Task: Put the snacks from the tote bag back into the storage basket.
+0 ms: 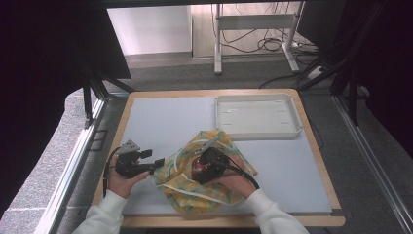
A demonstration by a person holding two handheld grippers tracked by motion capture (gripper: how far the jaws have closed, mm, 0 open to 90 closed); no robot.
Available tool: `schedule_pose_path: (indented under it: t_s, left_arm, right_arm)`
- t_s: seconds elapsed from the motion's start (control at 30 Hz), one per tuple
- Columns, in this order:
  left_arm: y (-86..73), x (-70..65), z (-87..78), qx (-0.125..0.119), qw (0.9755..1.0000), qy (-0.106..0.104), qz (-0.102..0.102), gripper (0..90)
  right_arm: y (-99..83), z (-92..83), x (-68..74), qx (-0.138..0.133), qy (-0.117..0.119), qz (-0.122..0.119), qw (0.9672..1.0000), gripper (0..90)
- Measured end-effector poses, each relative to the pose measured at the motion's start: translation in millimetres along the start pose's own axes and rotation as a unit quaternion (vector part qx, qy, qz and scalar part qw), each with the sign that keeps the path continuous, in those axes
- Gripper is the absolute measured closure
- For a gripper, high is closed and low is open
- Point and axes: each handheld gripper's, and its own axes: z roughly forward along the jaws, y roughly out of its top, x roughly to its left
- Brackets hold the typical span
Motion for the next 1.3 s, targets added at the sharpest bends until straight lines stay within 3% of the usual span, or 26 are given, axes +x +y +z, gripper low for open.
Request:
schedule_pose_path:
  t_s: [0.17,0.6,1.3]
  left_arm:
    - [-0.3,-0.3,-0.4,0.000,1.0000,0.000,0.004,31.5]
    - [-3.2,0.2,-5.8,-0.001,1.0000,-0.001,0.000,31.4]
    - [-3.8,-2.5,-2.6,0.006,1.0000,-0.002,0.008,31.4]
  right_arm:
    - [0.8,-4.8,-5.3,-0.020,0.015,0.018,0.9995,25.2]
    - [9.0,-36.4,-10.9,-0.077,0.016,0.011,0.9968,25.3]
    - [11.1,-68.7,-16.1,-0.121,0.014,0.005,0.9926,25.3]
